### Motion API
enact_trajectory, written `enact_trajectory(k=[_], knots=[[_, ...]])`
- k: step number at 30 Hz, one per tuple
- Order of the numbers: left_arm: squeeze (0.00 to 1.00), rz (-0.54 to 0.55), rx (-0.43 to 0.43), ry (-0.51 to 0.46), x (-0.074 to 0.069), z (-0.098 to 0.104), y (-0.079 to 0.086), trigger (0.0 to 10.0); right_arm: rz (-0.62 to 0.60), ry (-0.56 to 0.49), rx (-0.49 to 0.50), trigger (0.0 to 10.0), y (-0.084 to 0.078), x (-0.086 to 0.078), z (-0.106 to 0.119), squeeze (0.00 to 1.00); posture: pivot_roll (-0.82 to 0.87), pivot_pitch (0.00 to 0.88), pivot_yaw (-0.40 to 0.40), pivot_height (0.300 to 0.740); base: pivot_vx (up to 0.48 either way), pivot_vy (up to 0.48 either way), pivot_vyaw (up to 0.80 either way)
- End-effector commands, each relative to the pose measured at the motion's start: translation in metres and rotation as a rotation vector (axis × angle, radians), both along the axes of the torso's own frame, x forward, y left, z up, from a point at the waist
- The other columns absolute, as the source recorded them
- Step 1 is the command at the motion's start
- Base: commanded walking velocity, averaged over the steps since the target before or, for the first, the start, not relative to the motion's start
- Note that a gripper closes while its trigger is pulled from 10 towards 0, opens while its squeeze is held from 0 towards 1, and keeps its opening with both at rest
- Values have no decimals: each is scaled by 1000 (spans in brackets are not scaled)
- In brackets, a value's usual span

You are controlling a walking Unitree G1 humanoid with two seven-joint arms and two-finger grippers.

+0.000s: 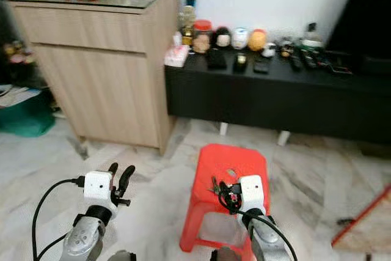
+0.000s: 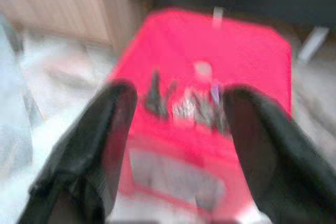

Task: Hang keys on a hook

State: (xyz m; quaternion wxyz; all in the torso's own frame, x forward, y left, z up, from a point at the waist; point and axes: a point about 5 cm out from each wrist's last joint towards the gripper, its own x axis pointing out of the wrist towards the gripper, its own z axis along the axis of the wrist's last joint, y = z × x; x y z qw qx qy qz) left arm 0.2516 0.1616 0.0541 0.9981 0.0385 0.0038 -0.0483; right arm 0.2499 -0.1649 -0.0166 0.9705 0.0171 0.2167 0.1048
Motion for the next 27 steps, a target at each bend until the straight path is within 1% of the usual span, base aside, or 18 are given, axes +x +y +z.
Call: enact_trajectory(k=[1, 12, 14, 15, 17, 19, 27], knots=[[0, 15, -17, 23, -3, -5, 0, 10000, 14, -31, -3, 10000, 2, 11, 8, 0, -53, 0, -53, 641, 0, 0, 0], [0, 12, -19, 21, 0, -4, -2, 10000, 10, -26, -2, 10000, 3, 9, 7, 0, -54, 0, -52, 641, 0, 0, 0], [0, 12, -19, 21, 0, -4, -2, 10000, 6, -9, -5, 10000, 3, 10, 5, 0, -54, 0, -52, 641, 0, 0, 0], [0, 11, -20, 21, 0, -4, -2, 10000, 2, 24, -14, 10000, 2, 10, 2, 0, -54, 0, -52, 641, 0, 0, 0], [0, 11, -20, 20, 0, -4, -2, 10000, 11, 14, -9, 10000, 4, 10, 3, 0, -55, 0, -53, 626, 0, 0, 0], [0, 12, -20, 19, 1, -4, -2, 10000, 8, -22, 0, 10000, 4, 11, 6, 0, -54, 0, -53, 612, 0, 0, 0], [0, 7, -21, 22, 1, -5, -3, 10000, -8, -31, 0, 10000, 2, 11, 7, 0, -53, 0, -53, 612, 0, 0, 0]])
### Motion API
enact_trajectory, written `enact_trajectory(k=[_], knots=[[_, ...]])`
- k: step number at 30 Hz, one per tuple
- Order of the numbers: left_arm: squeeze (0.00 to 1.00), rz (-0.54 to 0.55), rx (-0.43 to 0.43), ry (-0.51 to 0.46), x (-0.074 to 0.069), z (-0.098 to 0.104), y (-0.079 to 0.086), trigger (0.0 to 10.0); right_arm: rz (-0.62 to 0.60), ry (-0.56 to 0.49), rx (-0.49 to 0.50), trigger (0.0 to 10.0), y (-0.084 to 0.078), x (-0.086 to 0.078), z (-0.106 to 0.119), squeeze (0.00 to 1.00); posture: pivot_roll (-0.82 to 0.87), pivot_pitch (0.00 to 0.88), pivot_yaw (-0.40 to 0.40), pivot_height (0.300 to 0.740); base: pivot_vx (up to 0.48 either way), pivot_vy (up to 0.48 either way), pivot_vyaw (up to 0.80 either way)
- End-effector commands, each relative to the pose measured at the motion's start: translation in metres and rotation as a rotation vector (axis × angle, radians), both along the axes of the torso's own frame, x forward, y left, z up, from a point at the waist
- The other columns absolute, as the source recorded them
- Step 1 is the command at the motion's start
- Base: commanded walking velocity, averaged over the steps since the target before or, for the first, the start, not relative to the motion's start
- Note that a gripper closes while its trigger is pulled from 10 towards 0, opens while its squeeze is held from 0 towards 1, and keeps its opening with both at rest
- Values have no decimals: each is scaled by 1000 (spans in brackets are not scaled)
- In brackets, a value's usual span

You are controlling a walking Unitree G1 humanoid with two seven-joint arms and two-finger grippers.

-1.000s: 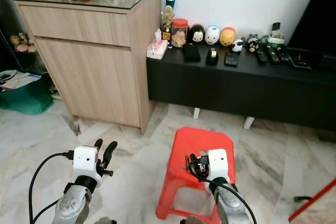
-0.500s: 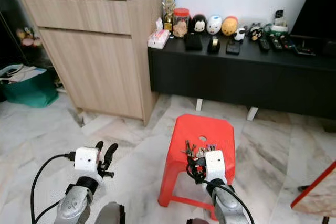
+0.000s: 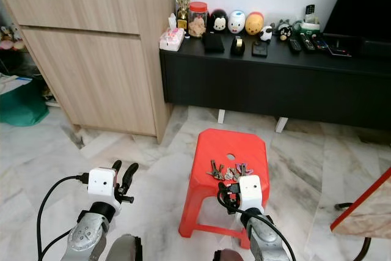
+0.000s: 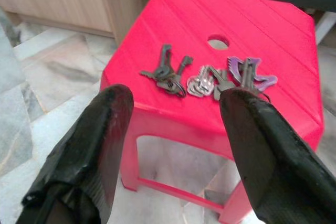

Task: Hang keys on a hook

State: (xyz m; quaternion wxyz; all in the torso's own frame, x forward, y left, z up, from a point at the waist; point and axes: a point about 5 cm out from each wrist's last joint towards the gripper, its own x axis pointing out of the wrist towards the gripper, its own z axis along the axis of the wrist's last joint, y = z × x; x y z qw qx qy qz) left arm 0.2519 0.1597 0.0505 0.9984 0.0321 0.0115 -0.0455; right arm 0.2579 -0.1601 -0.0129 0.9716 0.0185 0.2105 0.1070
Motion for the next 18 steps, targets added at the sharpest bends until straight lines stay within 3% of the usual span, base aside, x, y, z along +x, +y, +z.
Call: enact_trajectory(k=[1, 9, 12, 18], knots=[[0, -1, -9, 8, 1, -1, -1, 10000, -14, -18, -3, 10000, -3, 3, 3, 0, -53, 0, -53, 612, 0, 0, 0], [0, -12, -10, 11, 1, -2, -3, 10000, -1, 26, -36, 10000, -5, 3, 0, 0, -56, 0, -53, 612, 0, 0, 0], [0, -14, -9, 13, 1, -3, -4, 10000, -5, -4, -23, 10000, -5, 4, 2, 0, -55, 0, -54, 592, 0, 0, 0], [0, -19, -9, 17, 1, -3, -5, 10000, -16, -26, -16, 10000, -5, 5, 5, 0, -53, 0, -55, 592, 0, 0, 0]])
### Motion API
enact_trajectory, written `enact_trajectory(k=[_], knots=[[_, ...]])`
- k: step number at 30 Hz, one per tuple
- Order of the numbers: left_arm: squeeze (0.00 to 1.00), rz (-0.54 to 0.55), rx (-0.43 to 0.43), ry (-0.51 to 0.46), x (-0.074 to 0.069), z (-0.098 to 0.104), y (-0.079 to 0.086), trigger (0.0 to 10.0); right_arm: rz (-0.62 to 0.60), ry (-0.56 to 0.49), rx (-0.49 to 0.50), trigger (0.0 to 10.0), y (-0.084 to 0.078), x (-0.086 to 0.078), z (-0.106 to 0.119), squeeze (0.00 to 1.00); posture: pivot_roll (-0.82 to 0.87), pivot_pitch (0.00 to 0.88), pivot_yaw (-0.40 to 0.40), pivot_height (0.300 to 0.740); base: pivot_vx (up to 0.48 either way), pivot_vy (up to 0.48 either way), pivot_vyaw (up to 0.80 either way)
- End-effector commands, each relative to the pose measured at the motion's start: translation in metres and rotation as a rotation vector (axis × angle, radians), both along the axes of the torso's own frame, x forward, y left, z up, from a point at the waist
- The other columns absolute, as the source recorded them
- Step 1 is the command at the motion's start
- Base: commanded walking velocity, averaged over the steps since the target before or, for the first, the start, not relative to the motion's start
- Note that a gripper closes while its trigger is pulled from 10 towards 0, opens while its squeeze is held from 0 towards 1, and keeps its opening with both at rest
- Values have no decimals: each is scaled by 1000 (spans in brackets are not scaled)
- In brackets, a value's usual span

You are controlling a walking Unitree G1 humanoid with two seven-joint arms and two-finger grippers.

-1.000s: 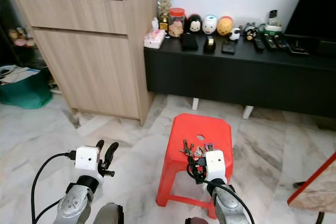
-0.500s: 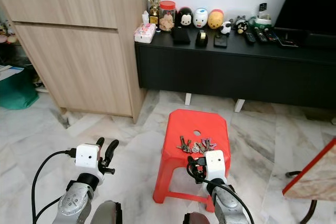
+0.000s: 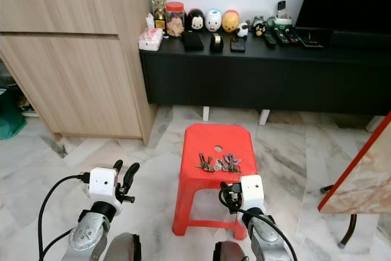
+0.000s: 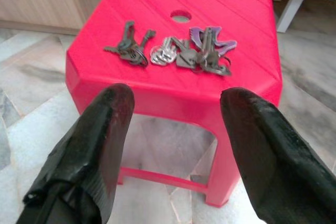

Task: Hang keys on a hook

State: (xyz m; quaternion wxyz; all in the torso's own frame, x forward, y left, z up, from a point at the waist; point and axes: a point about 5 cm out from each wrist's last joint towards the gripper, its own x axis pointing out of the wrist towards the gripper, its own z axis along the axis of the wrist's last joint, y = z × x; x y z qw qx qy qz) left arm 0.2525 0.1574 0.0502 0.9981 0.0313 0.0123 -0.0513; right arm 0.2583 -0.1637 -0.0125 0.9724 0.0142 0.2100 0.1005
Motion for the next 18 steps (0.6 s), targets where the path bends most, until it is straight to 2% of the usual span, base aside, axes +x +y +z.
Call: enact_trajectory(k=[1, 8, 13, 18], knots=[[0, -9, -7, 15, 1, -3, -2, 10000, -6, -25, -3, 10000, -1, 4, 4, 0, -54, 0, -54, 592, 0, 0, 0], [0, -12, -5, 16, 2, -2, -3, 10000, 48, -40, -12, 10000, 1, 5, 6, 0, -54, 0, -55, 592, 0, 0, 0], [0, -15, 2, 19, 3, -3, -4, 10000, 41, -69, 24, 10000, 4, 4, 9, 0, -56, 0, -53, 592, 0, 0, 733], [0, -17, 2, 18, 3, -2, -4, 10000, 14, -68, 57, 10000, 3, 4, 10, 0, -55, 0, -54, 592, 256, 0, 0]])
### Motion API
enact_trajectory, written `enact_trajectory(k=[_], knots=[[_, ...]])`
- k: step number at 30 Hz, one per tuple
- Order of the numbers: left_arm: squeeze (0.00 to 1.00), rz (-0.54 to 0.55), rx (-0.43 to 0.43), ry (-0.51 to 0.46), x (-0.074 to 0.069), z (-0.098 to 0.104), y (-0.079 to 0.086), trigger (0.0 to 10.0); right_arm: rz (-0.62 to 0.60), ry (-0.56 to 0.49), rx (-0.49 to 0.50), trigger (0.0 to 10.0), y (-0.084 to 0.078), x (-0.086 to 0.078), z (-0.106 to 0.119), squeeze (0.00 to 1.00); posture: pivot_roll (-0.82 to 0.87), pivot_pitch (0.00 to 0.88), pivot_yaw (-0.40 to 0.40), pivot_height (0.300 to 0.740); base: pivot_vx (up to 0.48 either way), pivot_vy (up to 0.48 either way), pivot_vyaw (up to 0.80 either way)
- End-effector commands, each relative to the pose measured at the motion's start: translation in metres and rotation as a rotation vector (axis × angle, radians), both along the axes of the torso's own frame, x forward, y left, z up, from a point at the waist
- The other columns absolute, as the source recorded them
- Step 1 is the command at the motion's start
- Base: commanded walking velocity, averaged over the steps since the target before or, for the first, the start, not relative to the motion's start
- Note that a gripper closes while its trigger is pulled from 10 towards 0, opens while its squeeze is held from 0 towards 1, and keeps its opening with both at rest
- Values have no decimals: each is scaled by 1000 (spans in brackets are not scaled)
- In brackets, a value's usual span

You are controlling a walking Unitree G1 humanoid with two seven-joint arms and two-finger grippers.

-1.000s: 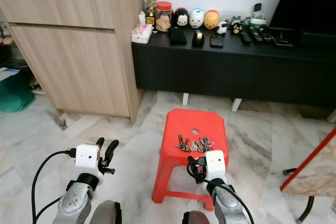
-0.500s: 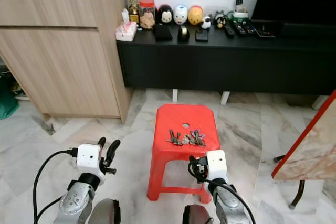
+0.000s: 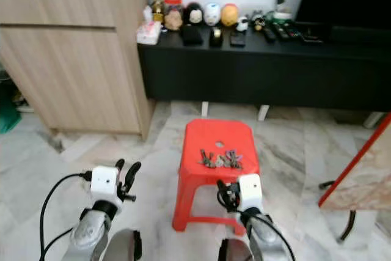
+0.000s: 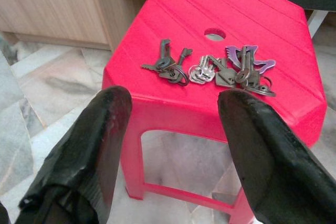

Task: Hang keys on a hook

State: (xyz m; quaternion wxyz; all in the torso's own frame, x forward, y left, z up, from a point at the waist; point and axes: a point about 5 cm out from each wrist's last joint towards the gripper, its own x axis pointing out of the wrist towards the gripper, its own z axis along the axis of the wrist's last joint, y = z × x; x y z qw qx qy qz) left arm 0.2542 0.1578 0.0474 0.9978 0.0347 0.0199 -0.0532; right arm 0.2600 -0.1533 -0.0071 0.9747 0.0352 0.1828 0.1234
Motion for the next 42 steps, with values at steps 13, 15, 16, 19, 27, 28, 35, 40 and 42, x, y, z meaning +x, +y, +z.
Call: enact_trajectory(k=[13, 15, 16, 19, 27, 28, 35, 40, 42], knots=[[0, -18, -4, 1, 3, 0, -5, 10000, 13, -45, -21, 10000, -7, 4, 7, 0, -55, 0, -52, 592, 310, 0, 0], [0, -19, -3, 0, 3, 1, -5, 10000, 5, -64, -7, 10000, -6, 4, 9, 0, -55, 0, -51, 592, 356, 0, 781], [0, -19, -2, 0, 3, 1, -5, 10000, -6, -62, 2, 10000, -6, 4, 9, 0, -55, 0, -51, 592, 352, 0, 800], [0, -19, -2, -1, 3, 1, -5, 10000, -23, -54, 13, 10000, -6, 4, 9, 0, -55, 0, -51, 592, 352, 0, 533], [0, -18, 0, -1, 3, 1, -5, 10000, -2, -66, 4, 10000, -5, 4, 10, 0, -52, 0, -52, 592, 351, 0, 0], [0, -18, -1, -1, 3, 1, -5, 10000, -4, -64, 6, 10000, -5, 4, 10, 0, -52, 0, -52, 592, 322, 0, 0], [0, -19, 0, 6, 2, -1, -5, 10000, -52, -30, -31, 10000, -13, 3, 5, 0, -50, 0, -53, 592, 41, 0, 0], [0, -3, -13, 15, 2, -2, -4, 10000, -68, -26, -51, 10000, -21, 6, 6, 0, -48, 0, -53, 592, 0, 0, 0], [0, 41, -66, 18, 4, 0, 0, 10000, -81, 15, -101, 10000, -33, 10, 5, 0, -47, 0, -51, 592, 0, 0, 0]])
